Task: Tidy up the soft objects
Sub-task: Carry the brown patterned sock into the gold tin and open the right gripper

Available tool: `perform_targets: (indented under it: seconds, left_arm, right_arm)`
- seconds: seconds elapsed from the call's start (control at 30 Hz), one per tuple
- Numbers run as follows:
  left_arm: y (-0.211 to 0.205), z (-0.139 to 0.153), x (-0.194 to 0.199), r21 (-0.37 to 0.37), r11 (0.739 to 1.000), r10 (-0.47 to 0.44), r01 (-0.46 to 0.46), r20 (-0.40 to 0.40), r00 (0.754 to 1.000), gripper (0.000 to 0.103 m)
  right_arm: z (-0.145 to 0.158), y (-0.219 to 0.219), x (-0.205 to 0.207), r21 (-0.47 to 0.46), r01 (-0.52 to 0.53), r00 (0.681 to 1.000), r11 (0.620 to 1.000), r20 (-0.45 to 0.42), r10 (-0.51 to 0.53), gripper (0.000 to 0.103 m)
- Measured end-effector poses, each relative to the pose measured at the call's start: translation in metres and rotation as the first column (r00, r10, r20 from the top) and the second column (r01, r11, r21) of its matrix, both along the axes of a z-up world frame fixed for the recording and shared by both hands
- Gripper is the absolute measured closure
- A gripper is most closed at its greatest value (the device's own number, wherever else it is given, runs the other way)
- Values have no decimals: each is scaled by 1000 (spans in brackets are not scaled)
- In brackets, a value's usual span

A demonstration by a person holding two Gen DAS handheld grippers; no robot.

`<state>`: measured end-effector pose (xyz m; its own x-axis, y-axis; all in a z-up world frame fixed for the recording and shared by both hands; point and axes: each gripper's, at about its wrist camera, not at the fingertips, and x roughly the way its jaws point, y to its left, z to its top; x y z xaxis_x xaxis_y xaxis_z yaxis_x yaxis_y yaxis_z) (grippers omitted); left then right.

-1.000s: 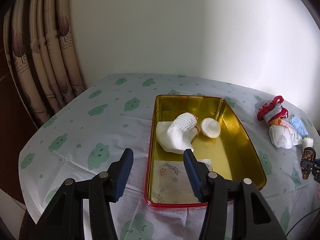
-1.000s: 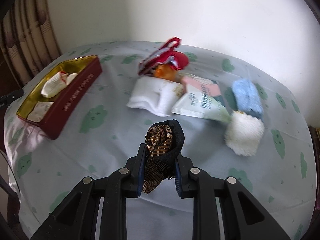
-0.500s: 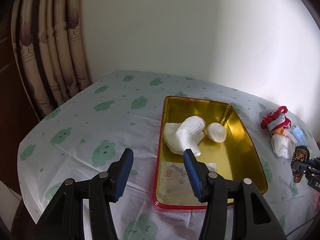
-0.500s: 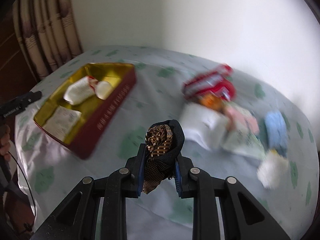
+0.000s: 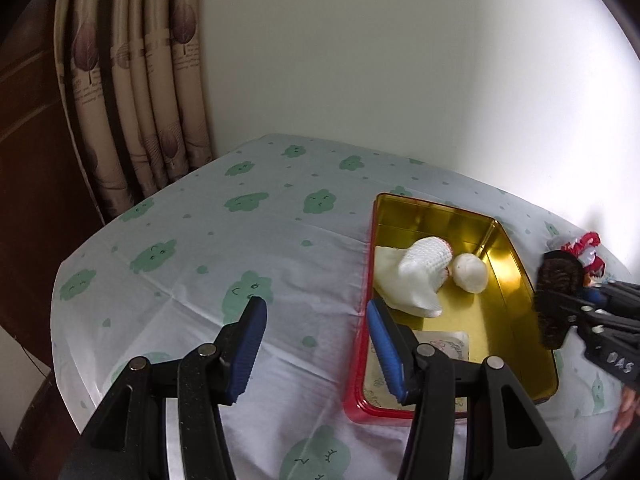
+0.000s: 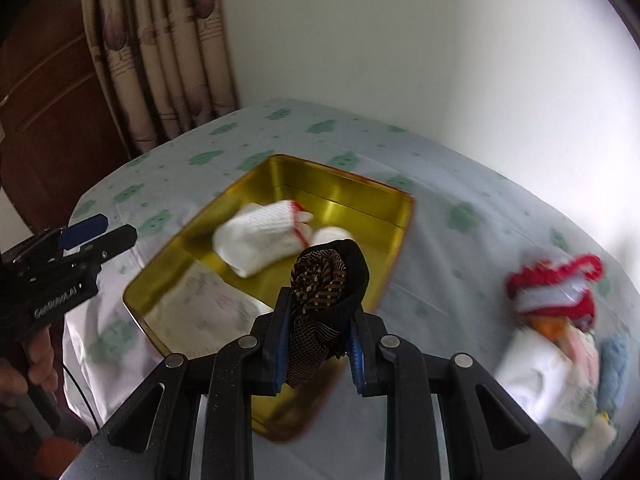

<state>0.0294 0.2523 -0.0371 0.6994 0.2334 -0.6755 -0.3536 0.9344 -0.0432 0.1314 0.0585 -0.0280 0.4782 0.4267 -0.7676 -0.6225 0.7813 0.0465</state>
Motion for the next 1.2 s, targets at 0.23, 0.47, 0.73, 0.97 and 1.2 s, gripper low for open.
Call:
perform_targets:
  seconds: [0.23,0.47,0.73,0.97,1.2]
  left_arm:
    - [10,-2,1,-39,999,33,-33,-5,999,49]
    - [16,-2,0,-58,997,58,-58,-5,998,49]
    - [17,-3,0,-58,996,63,-64,-7,998,50]
    - [17,-4,0,-55,997,55,-56,-12,998,50]
    - [14,-4,1,-37,998,45,-45,-8,999,50]
  right_arm:
    - [-10,34,9,-32,-42,999,999,-11,42,81]
    - [-28,46,20,-70,-40,999,997,-40,37,81]
    - [-41,51,25,-77,-36,997,996,-69,31,74]
    - [-40,49,25,-79,-29,998,996,-60,24,60]
    - [-9,30,12,-3,-18,1000,1000,-18,18,51]
